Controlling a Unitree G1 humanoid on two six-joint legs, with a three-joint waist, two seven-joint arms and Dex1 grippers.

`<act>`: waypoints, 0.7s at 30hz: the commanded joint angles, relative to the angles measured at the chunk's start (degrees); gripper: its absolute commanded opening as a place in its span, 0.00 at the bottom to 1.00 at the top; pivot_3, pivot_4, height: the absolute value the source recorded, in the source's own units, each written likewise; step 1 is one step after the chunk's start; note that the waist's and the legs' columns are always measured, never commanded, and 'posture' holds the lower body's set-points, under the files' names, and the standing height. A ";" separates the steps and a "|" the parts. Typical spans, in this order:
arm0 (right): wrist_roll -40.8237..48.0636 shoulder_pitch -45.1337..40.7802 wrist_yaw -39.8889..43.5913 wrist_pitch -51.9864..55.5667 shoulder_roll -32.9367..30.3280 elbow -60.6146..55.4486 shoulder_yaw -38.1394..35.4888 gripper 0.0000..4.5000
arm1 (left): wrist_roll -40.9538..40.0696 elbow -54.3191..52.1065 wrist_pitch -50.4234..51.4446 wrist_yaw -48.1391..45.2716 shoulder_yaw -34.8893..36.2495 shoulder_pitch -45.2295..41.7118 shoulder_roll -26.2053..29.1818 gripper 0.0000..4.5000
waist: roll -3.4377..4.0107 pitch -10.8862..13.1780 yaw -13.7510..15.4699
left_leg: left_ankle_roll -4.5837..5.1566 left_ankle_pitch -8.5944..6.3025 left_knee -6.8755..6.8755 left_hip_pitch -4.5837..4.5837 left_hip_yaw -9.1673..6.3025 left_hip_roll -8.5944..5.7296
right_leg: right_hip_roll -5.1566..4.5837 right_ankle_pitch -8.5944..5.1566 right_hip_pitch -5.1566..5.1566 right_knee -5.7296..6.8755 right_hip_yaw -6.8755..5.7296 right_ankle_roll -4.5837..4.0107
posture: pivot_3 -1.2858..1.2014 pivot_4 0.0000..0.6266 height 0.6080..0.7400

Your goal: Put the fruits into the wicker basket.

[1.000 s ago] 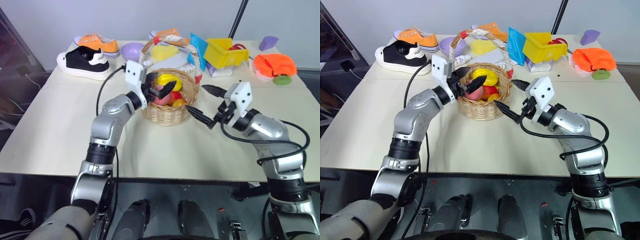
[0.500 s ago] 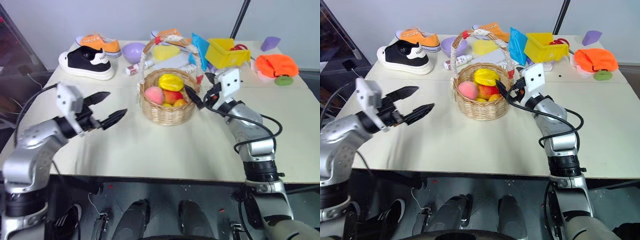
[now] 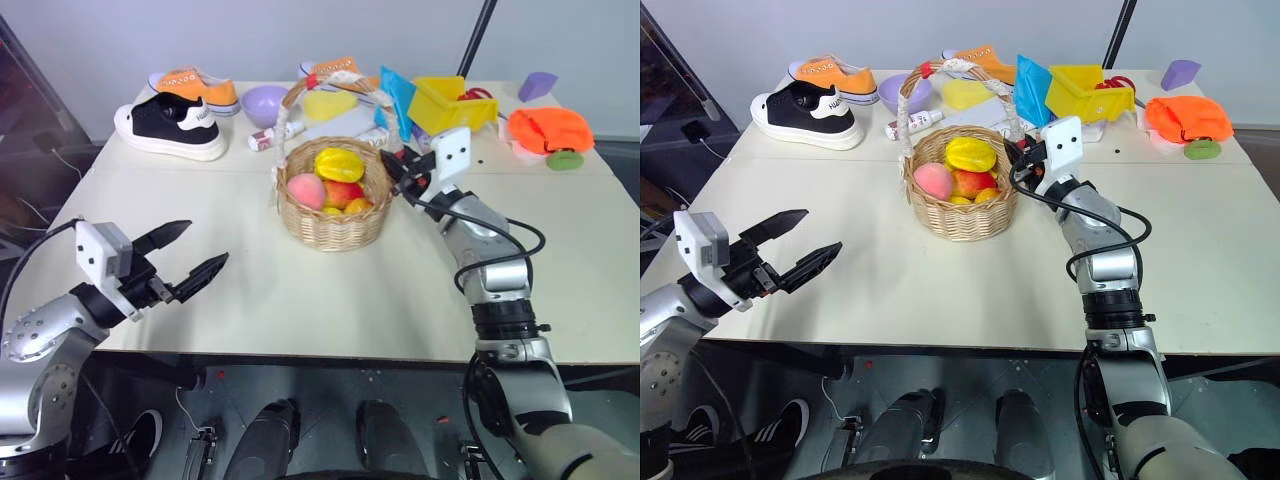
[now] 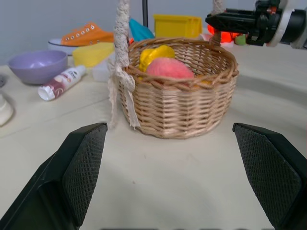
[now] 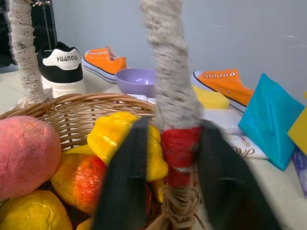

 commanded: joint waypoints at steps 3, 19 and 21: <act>1.37 -0.41 0.44 -0.96 -0.28 -2.56 -1.85 0.01 | -1.12 -1.22 -1.55 0.00 -0.43 -1.10 0.47 1.00 | 0.04 0.01 -0.07 | 0.00 0.00 -0.02 0.00 0.00 0.01 | 0.00 0.00 -0.02 0.00 0.00 0.00 | 0.52 0.24 1.00; 3.98 11.20 -5.31 0.07 -17.76 -9.71 -23.94 0.01 | -1.34 9.11 -1.23 -7.15 -13.20 -17.10 -0.66 1.00 | 0.11 0.04 0.29 | 0.03 -0.01 -0.02 -0.03 0.03 -0.04 | -0.06 0.00 0.04 -0.08 -0.02 0.00 | 0.52 0.24 1.00; 3.85 14.30 -6.45 -0.02 -18.75 -11.03 -26.29 0.01 | -1.05 11.51 -2.05 -9.60 -15.22 -19.94 -1.17 1.00 | 0.15 0.03 0.02 | 0.03 -0.01 -0.02 -0.02 0.06 -0.01 | -0.03 0.00 0.02 -0.06 -0.01 0.00 | 0.52 0.24 1.00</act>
